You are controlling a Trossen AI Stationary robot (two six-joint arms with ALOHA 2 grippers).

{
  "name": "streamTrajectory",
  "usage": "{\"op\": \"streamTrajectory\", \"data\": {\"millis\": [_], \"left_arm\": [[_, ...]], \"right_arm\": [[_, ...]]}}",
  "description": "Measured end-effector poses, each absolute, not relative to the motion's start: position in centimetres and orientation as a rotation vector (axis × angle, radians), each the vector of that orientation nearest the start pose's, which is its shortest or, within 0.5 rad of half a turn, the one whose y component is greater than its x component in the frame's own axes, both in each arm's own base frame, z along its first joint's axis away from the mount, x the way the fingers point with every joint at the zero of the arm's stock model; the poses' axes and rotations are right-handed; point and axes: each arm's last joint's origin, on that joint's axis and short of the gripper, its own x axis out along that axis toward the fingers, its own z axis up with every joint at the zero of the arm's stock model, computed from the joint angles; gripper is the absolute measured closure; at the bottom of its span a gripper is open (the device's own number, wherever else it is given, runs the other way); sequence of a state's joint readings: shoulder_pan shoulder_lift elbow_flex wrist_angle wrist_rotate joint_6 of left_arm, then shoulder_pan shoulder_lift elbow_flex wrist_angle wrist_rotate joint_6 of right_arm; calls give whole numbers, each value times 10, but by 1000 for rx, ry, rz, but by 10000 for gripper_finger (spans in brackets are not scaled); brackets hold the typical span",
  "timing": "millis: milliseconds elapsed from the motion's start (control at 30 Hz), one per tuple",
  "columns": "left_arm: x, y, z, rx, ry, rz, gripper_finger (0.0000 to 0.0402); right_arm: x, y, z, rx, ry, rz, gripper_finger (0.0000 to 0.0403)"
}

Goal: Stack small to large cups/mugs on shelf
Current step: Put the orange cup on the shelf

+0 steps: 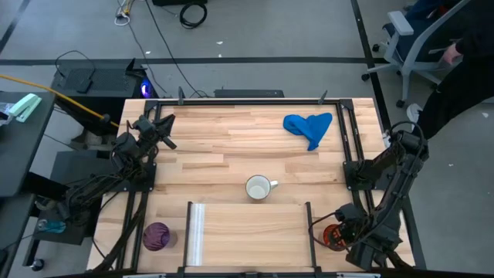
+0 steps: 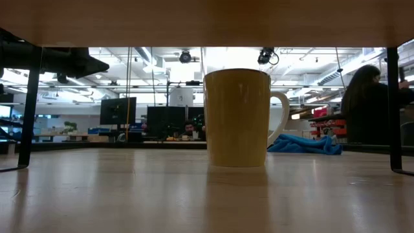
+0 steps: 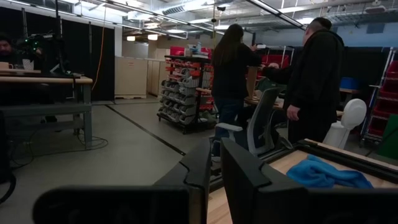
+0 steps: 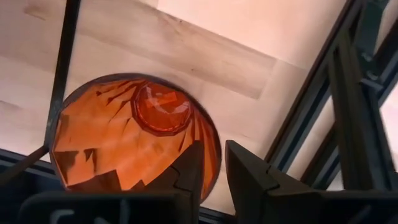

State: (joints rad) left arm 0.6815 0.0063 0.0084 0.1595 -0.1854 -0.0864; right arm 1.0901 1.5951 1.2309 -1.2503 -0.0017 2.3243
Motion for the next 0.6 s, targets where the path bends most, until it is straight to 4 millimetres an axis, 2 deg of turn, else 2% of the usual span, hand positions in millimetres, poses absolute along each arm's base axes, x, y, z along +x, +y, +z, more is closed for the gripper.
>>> {"op": "streamTrajectory", "data": {"millis": [333, 600], "left_arm": [[71, 64, 181, -40, -199, 857, 356], [71, 64, 181, -43, -200, 857, 351]], "right_arm": [[126, 242, 220, 952, 1353, -958, 328], [126, 242, 219, 952, 1353, -958, 328]]}}
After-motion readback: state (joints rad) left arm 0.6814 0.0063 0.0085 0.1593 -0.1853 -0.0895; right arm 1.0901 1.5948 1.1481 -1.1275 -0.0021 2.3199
